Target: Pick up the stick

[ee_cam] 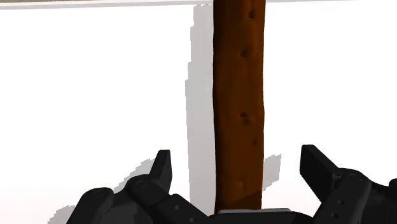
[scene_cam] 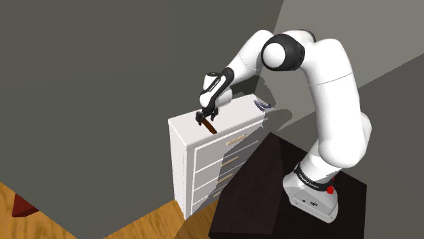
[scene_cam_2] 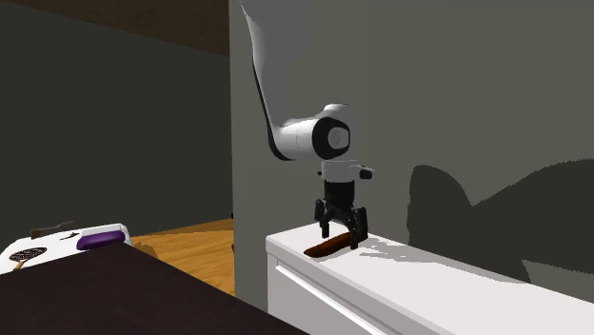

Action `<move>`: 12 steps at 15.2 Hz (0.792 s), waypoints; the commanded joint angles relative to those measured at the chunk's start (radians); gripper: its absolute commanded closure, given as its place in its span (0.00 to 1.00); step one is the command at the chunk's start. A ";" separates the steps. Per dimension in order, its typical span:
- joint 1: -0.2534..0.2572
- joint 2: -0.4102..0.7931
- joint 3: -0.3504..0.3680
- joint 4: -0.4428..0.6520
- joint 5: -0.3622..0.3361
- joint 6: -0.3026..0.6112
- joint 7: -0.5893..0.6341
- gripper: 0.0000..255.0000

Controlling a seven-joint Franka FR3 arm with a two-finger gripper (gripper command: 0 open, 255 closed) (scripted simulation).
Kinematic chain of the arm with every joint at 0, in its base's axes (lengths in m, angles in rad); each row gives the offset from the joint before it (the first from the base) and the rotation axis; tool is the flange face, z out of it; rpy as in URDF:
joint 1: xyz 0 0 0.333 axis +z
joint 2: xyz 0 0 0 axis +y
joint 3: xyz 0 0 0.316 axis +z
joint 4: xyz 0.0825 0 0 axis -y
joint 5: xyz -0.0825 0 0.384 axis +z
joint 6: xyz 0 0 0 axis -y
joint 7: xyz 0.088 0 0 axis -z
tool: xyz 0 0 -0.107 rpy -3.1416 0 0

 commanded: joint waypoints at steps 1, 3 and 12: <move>0.000 0.010 0.001 0.005 0.001 0.006 0.000 0.00; 0.000 0.009 0.001 0.002 0.001 0.008 0.000 1.00; 0.001 -0.002 0.000 0.000 0.000 -0.001 0.001 1.00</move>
